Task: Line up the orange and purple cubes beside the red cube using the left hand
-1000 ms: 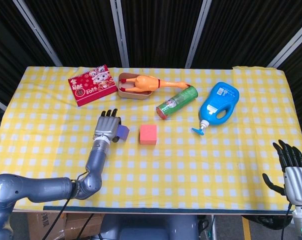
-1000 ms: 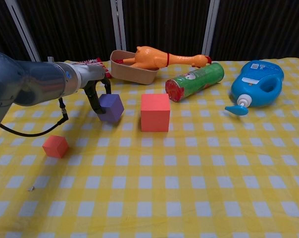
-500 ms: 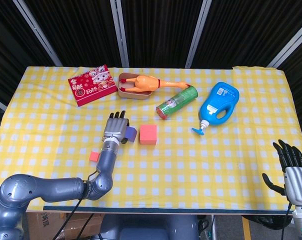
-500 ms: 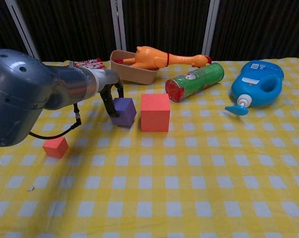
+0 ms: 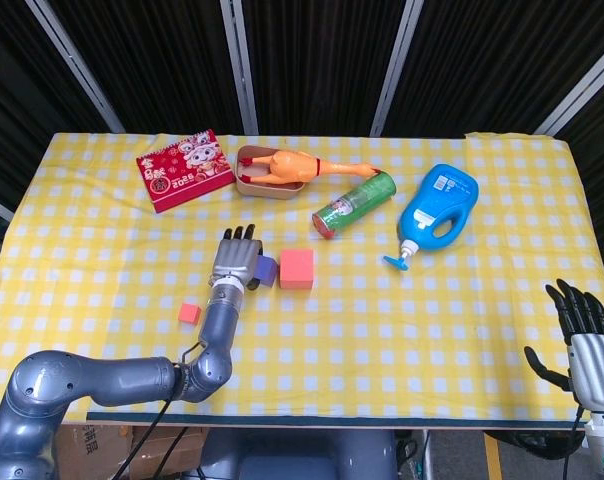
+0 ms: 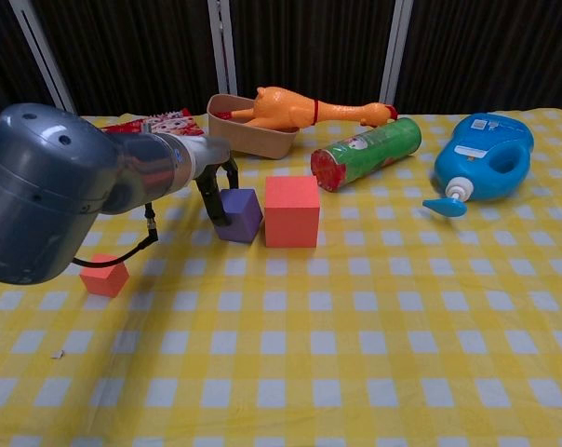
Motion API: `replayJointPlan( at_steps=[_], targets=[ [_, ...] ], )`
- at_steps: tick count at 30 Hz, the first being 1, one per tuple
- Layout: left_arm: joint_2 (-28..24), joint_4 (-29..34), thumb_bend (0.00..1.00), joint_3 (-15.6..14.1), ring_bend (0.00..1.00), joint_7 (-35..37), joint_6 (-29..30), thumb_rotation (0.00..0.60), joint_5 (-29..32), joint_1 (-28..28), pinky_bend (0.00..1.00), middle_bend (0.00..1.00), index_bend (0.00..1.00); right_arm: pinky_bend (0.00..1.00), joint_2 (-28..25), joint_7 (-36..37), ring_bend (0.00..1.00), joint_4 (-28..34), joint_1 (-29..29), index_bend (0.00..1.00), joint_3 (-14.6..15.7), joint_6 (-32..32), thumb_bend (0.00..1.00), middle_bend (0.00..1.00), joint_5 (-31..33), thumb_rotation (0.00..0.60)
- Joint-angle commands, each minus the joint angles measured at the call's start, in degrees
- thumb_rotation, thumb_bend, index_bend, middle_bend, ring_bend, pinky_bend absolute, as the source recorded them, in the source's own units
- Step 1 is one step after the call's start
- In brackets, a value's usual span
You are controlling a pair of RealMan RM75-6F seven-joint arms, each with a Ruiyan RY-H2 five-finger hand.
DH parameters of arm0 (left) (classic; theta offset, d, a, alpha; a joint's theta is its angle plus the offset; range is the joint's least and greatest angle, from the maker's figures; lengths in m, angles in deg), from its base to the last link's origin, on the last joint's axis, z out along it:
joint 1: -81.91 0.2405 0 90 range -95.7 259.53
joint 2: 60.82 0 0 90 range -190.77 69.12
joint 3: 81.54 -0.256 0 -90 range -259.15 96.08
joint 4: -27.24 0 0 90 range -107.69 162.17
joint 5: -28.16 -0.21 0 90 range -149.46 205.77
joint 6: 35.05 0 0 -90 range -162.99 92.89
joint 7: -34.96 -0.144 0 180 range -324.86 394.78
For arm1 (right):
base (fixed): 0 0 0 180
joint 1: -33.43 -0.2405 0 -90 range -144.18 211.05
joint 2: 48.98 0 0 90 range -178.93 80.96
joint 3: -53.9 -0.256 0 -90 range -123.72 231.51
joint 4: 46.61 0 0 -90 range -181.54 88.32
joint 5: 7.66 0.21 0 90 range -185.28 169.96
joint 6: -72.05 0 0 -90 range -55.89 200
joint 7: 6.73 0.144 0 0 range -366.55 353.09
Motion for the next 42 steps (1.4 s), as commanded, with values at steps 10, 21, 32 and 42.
replayJointPlan(
  at_steps=[10,21,32,42],
  targets=[
    [-1.47,2.34,0.27,0.41,0.0,1.77,-0.69,0.6,-2.51,1.54,0.02,0.0,0.19,0.04,-0.04,-0.14,0.0,0.02,-0.01,0.0,0.05,0.03,0.37,0.0,-0.01,0.6],
    [-8.5,12.88,0.3,-2.92,0.0,3.88,0.82,0.6,-6.69,6.02,0.02,0.0,0.17,0.04,0.08,-0.45,0.0,-0.01,0.11,0.0,0.05,-0.4,0.37,0.0,-0.25,0.6],
    [-13.2,16.38,0.53,-5.99,0.0,4.5,-0.67,0.6,-6.7,8.26,0.02,0.0,0.17,0.04,0.23,-0.74,0.0,0.09,0.1,0.0,-0.03,-0.54,0.37,0.0,-0.25,0.6],
    [-11.39,15.78,0.55,-8.07,0.0,4.75,-3.0,0.6,-6.98,7.1,0.02,0.0,0.17,0.04,0.27,-0.67,0.0,0.05,0.15,0.0,-0.07,-0.62,0.37,0.0,-0.17,0.6]
  ],
)
